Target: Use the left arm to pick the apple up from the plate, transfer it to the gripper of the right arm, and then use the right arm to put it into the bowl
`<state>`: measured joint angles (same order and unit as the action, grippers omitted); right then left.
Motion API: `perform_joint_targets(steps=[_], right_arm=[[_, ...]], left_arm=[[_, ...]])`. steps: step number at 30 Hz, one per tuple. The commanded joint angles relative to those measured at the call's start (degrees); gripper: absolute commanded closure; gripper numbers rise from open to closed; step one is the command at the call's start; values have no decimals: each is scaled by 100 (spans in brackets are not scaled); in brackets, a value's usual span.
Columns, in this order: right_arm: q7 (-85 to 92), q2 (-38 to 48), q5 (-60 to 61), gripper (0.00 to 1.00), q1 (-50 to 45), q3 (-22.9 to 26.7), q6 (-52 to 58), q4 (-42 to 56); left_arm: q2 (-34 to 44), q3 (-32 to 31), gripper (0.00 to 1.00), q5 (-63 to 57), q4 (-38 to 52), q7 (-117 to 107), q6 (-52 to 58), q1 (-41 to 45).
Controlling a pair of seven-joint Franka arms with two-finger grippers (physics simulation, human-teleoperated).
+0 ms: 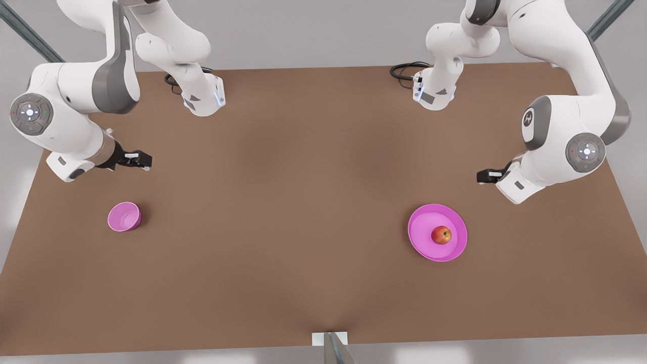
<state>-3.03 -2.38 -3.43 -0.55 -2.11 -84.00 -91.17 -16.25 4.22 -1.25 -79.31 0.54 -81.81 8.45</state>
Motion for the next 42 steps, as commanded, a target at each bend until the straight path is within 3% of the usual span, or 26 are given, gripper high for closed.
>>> perform_joint_targets(steps=[1,3,7,10,16,21,42], right_arm=[[-40,1,9,0,2,0,-46,-14],[-40,1,0,0,2,0,-46,-15],[-40,-17,9,0,11,8,-29,-50],[-40,-8,9,0,20,9,-46,-94],[48,-25,0,0,11,9,-46,-182],[83,-34,0,0,11,8,-46,-252],[162,-8,-17,0,11,0,-99,-480]], left_arm=[[-1,0,0,19,3,157,-28,17],[-19,-9,0,159,3,165,-36,17],[-1794,-132,0,309,205,130,-2162,210],[-2348,-132,0,292,196,104,-2822,298],[-2155,-123,0,520,-875,42,-4096,254],[-2146,-123,0,511,-1289,42,-4378,149],[-2568,-123,0,520,-1465,25,-4800,149]])
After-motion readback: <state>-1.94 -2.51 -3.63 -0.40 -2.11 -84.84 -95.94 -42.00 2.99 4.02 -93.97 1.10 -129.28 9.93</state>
